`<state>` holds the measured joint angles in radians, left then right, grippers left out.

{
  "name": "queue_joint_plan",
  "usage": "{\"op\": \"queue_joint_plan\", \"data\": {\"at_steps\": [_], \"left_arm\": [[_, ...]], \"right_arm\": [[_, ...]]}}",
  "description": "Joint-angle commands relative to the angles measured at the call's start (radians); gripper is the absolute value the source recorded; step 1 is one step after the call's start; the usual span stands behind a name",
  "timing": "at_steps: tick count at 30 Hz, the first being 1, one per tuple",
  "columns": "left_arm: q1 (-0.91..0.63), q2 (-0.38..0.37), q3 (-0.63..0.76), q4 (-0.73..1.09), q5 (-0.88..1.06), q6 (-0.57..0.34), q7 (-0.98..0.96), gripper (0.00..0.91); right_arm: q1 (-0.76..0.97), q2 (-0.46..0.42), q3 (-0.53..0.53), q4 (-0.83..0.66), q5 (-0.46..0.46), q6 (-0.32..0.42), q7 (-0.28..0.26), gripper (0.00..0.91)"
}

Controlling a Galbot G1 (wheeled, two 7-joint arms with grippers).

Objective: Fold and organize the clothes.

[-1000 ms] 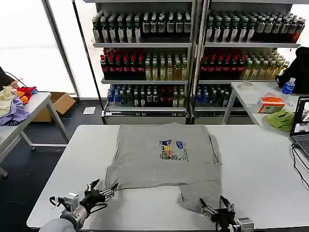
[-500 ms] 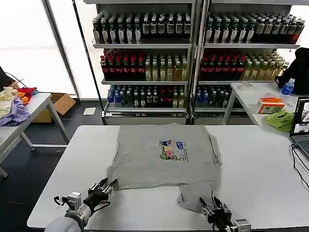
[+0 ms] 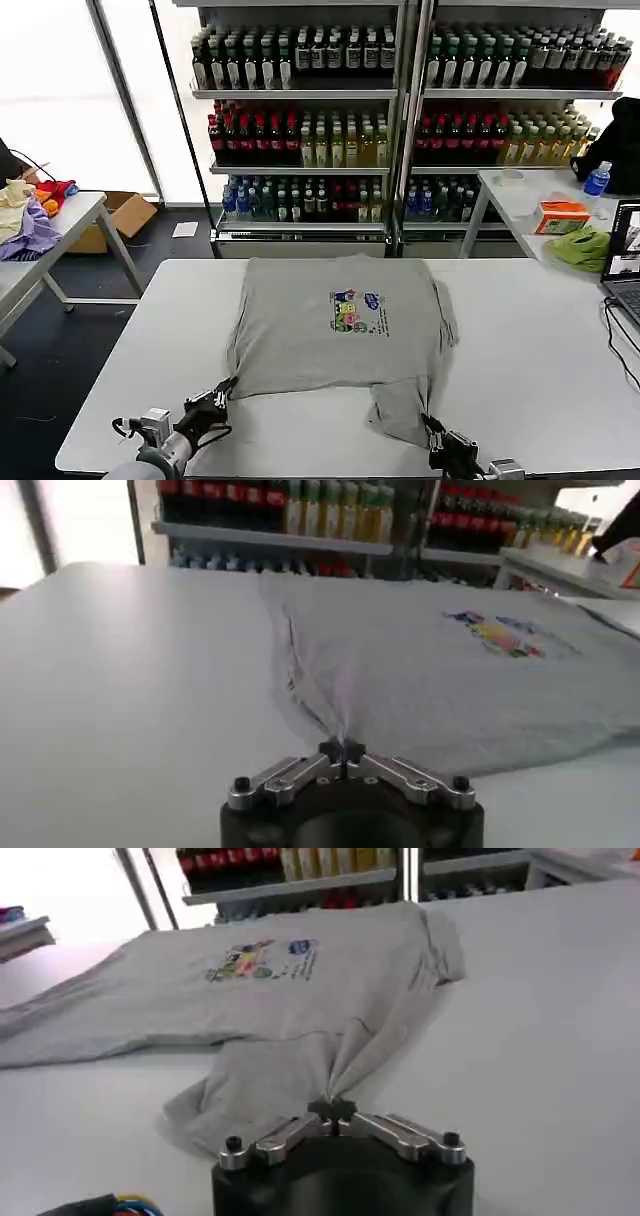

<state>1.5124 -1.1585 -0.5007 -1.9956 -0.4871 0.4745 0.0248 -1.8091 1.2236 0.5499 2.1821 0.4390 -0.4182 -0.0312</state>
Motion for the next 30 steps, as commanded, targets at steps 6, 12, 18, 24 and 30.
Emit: {"op": "queue_joint_plan", "data": {"at_steps": [6, 12, 18, 24, 30], "left_arm": [[0.229, -0.051, -0.096, -0.245, 0.025, 0.045, 0.008, 0.010], [0.311, -0.060, -0.159, -0.291, 0.034, 0.058, 0.018, 0.010], [0.313, -0.038, -0.199, -0.301, 0.030, 0.069, 0.024, 0.010], [0.242, -0.011, -0.194, -0.310, 0.032, 0.082, 0.016, 0.010], [0.112, 0.051, -0.172, -0.265, 0.000, 0.102, 0.011, 0.010]], "right_arm": [[-0.262, -0.003, 0.014, 0.125, -0.006, 0.080, -0.035, 0.000], [-0.294, -0.017, 0.044, 0.157, 0.002, 0.113, -0.047, 0.000], [-0.241, -0.021, 0.069, 0.140, 0.059, 0.185, -0.070, 0.000], [-0.096, -0.020, 0.091, 0.133, 0.112, 0.216, -0.078, 0.000], [0.035, -0.020, 0.095, 0.099, 0.147, 0.219, -0.059, 0.000]]}}
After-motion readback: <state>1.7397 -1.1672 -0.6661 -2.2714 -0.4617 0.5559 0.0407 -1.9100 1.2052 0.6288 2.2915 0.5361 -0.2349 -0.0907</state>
